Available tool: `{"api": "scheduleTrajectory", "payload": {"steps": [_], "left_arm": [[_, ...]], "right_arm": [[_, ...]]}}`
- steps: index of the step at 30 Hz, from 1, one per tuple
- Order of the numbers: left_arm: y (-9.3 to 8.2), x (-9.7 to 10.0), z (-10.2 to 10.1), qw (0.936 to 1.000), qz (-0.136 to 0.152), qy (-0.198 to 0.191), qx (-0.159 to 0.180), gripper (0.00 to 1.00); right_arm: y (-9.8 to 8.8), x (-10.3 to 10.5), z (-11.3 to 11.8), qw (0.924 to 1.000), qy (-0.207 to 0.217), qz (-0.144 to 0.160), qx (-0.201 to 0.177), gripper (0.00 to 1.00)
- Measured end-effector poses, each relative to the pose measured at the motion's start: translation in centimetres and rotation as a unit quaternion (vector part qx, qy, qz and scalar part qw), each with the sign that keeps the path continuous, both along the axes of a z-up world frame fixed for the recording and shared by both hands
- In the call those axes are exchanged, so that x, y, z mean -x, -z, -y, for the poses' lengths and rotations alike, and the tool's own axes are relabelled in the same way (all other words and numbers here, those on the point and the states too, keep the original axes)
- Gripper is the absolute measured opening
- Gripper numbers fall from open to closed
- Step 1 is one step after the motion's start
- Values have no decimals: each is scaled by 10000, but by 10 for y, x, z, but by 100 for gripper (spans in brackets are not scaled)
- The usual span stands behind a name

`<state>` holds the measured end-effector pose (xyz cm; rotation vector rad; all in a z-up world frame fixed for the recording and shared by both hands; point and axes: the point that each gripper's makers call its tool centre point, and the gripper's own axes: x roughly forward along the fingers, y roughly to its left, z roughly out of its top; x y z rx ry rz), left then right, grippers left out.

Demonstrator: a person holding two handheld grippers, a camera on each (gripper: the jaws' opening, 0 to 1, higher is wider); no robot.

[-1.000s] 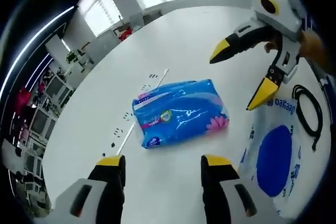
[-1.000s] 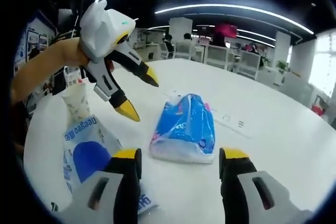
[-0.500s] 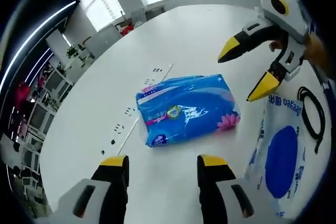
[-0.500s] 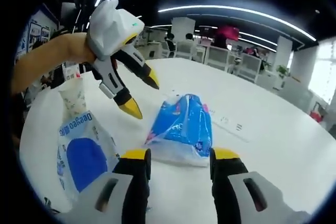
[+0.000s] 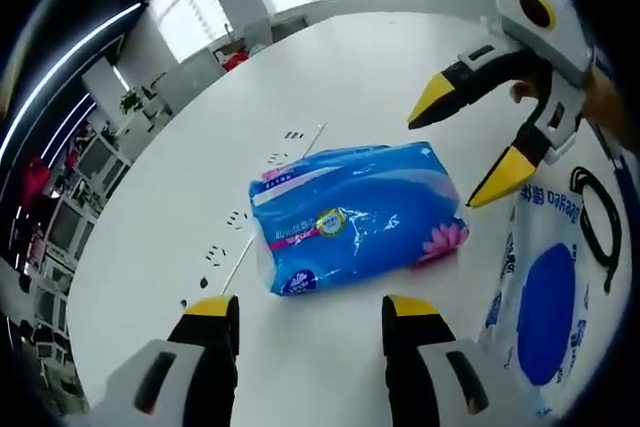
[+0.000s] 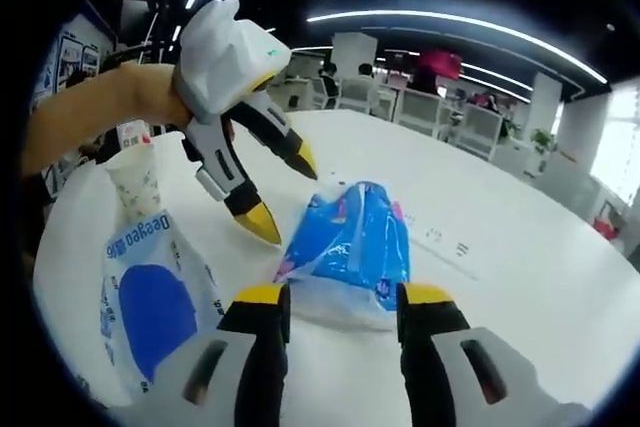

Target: Arrange the tabletop items into an orderly group along one side of the table until the central work area is clear of visible clutter.

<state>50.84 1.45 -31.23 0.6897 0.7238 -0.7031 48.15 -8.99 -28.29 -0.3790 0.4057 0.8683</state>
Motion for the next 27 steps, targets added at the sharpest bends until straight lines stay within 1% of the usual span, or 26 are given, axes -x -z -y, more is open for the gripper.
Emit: {"api": "scheduleTrajectory", "payload": {"steps": [3,5,8,9,11,12,13,14,17,20,21,22,26,27], "left_arm": [[1,-1,3,10000,4,44,18,56],[3,-6,2,10000,8,65,4,55],[3,-11,3,10000,36,85,29,50],[4,-7,5,9999,62,127,8,47],[4,-6,7,9999,84,145,-12,42],[3,-8,7,9998,94,153,-26,40],[3,-11,4,9996,170,151,-188,38],[4,-11,3,9993,208,166,-274,36],[4,-14,2,9994,184,120,-249,33],[3,-11,2,9994,206,82,-250,28],[3,-4,2,9994,219,62,-256,26],[4,-2,2,9994,221,56,-268,25],[5,-3,1,9994,227,49,-270,23],[5,-3,1,9993,236,60,-286,22]], "right_arm": [[2,6,-4,10000,-24,13,39,38],[2,6,-5,10000,-14,18,49,37],[4,10,-6,10000,-14,24,67,36],[6,11,-6,9999,-15,32,125,35],[7,2,-4,9999,-51,23,150,31],[8,2,-5,9999,-69,-2,146,30],[9,3,-5,9999,-68,-2,158,29],[9,2,-4,9998,-55,34,183,28],[10,1,-3,9997,-37,93,238,21],[10,-1,-2,9998,10,68,185,16],[10,-1,-2,9998,17,65,184,15],[12,-1,-2,9998,32,54,171,14],[10,-9,0,9999,38,58,155,12],[11,-6,-1,9998,33,64,159,11]]}}
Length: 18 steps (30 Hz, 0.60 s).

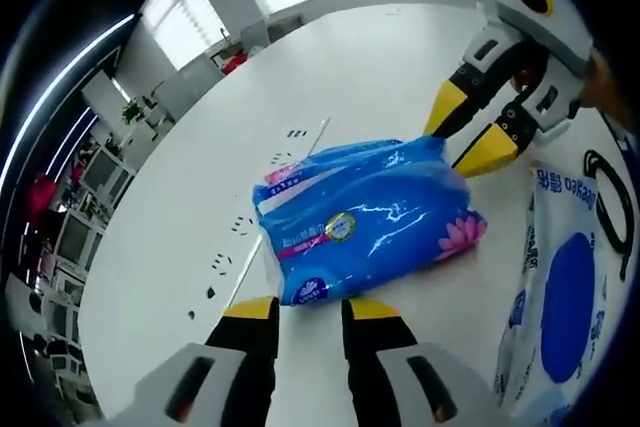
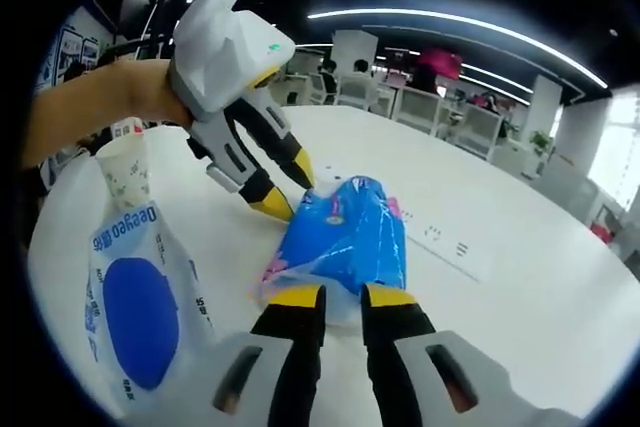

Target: Arrange the tabletop items into an orderly group along one side of the table until the central work area is clear of visible clutter.

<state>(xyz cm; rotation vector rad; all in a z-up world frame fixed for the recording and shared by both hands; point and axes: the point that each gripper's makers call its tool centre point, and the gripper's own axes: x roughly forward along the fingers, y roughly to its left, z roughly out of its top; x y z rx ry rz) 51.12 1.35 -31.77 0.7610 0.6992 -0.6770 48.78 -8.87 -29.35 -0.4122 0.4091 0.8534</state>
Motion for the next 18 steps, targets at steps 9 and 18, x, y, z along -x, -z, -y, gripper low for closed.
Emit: {"api": "scheduleTrajectory", "payload": {"steps": [9,18], "left_arm": [[1,-8,-6,9997,0,-248,22,11],[3,-24,-14,9996,-3,-275,-77,3]], "right_arm": [[4,1,-3,10000,-8,5,-28,2],[3,-4,-2,10000,-66,-25,-64,0]]}}
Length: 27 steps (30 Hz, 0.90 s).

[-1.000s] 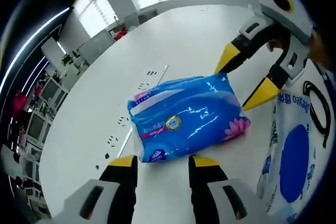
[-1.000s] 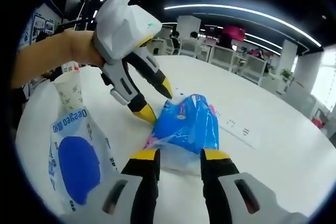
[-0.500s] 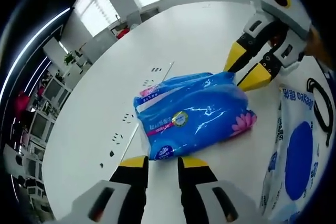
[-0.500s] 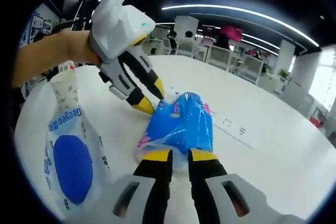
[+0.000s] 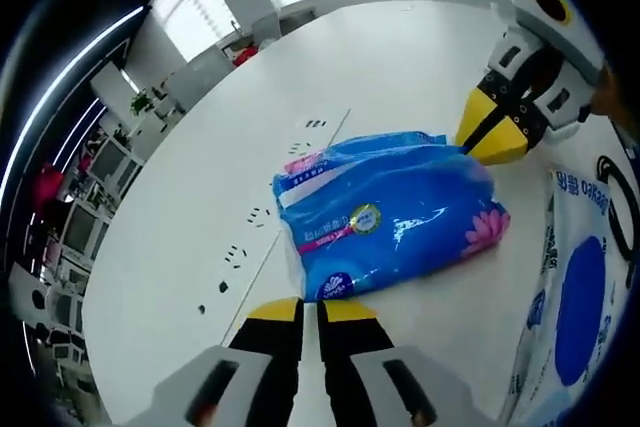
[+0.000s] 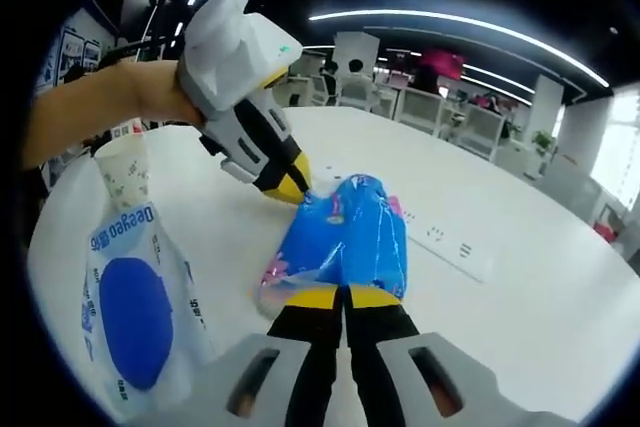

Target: Arrange the tabletop items into an orderly group along one side of the table until the central work area is clear of visible clutter.

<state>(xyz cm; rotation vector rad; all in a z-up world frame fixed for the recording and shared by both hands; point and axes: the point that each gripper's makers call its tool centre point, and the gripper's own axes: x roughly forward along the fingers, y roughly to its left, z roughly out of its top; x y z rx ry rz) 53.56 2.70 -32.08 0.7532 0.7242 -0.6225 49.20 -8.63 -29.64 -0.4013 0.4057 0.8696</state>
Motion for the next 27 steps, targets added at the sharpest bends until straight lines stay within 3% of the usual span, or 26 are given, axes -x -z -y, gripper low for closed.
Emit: {"api": "scheduleTrajectory", "payload": {"steps": [2,3,8,19,27], "left_arm": [[0,-1,-2,10000,-52,9,13,4],[2,5,-1,9995,-286,31,111,8],[-7,0,-4,9985,-248,-136,477,26],[-15,-4,3,9952,-174,-195,945,30],[-20,-13,6,9882,-106,-442,1462,29]], "right_arm": [[1,3,0,10000,2,8,-19,0],[0,4,0,10000,6,11,-32,0],[2,8,-1,10000,0,-9,-72,0],[5,10,-3,10000,-19,-9,-59,0],[3,-15,2,10000,-33,-22,-69,0]]}}
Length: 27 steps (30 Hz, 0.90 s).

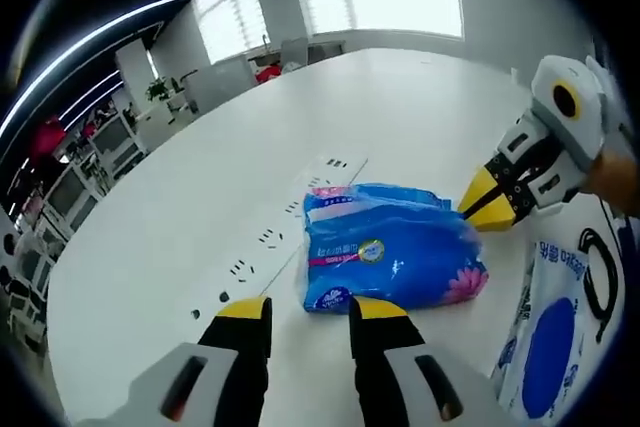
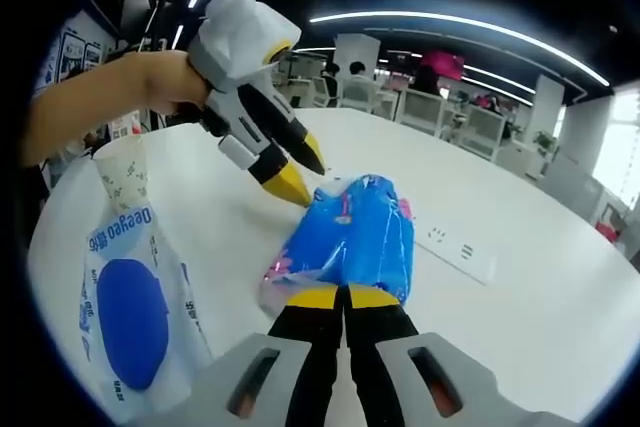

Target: Arrange the tabletop items into an orderly group along one side of the table until the central work area is clear of visible clutter.

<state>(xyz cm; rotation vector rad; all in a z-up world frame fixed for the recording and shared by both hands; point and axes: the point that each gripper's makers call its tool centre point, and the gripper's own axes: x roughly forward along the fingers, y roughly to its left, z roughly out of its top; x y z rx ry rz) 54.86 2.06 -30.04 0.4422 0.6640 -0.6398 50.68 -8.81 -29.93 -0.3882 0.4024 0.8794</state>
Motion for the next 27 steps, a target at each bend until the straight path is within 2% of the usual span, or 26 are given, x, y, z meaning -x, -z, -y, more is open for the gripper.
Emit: {"api": "scheduleTrajectory", "payload": {"steps": [1,4,6,9,13,23,25,27], "left_arm": [[-1,0,0,10000,0,-7,27,29],[-10,0,5,9989,-23,-36,458,29],[-13,-1,4,9990,19,-63,434,29],[-12,-2,4,9995,19,-28,307,28],[-9,-2,8,9996,-9,4,297,27],[2,-14,12,9995,-14,-133,271,25],[4,-16,14,9995,-22,-140,292,22],[8,-16,17,9993,-68,-127,337,15]], "right_arm": [[0,3,-1,10000,-6,1,7,0],[0,2,0,10000,-16,-13,-8,0],[1,3,-1,10000,-19,-8,-5,0],[3,7,-3,10000,-28,-7,-2,0],[3,12,-5,10000,-33,-2,6,0],[2,9,-4,10000,-40,-32,-22,0],[2,13,-5,10000,-46,-27,-26,0],[3,14,-5,10000,-44,-40,-62,0]]}}
